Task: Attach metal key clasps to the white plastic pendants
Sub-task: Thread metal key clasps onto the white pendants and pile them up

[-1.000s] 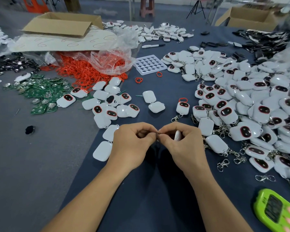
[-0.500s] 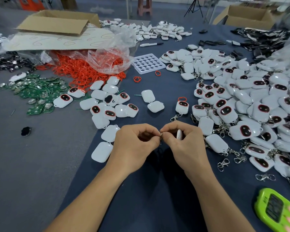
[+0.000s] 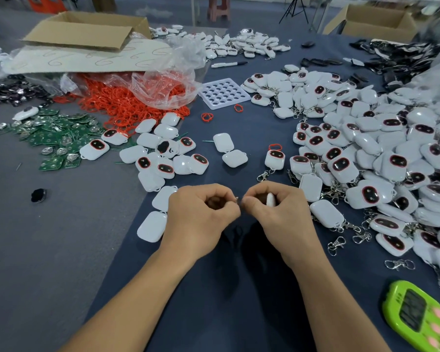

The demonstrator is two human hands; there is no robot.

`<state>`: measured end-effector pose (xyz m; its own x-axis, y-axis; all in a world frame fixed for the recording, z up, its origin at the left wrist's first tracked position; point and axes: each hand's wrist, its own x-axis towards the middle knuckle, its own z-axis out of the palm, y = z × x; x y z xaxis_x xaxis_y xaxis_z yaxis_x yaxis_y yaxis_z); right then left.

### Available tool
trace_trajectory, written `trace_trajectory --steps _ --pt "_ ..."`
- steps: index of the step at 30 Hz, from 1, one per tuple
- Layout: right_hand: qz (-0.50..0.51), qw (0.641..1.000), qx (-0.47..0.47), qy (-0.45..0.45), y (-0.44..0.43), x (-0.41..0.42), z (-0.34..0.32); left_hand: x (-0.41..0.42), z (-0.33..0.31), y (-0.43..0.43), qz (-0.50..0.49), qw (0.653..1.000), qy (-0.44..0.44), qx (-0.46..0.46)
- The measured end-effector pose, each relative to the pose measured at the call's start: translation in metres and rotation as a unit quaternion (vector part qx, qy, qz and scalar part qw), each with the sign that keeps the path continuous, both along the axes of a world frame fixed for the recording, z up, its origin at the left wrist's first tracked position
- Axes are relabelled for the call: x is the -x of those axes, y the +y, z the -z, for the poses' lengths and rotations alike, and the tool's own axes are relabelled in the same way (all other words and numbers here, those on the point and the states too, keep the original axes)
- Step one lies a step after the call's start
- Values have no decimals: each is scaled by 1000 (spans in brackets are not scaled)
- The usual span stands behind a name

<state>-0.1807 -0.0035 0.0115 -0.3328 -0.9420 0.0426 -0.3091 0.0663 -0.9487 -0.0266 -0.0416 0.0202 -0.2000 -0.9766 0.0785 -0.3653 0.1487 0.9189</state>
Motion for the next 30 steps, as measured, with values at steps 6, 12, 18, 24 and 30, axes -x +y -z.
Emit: trace_trajectory --steps 6,12,18,24,30 --pt "57 981 -36 -184 -8 5 -6 -2 10 -3 -78 967 -191 150" --pt "-28 926 -67 -369 0 25 -11 5 13 -5 -4 945 -275 177" --pt "-17 933 -62 -355 -1 20 -3 3 15 -13 26 963 -244 112" --pt "62 964 -7 -260 -4 15 1 2 15 -15 38 967 -232 99" --pt "21 997 32 -65 -4 9 1 2 15 -15 41 968 -225 101"
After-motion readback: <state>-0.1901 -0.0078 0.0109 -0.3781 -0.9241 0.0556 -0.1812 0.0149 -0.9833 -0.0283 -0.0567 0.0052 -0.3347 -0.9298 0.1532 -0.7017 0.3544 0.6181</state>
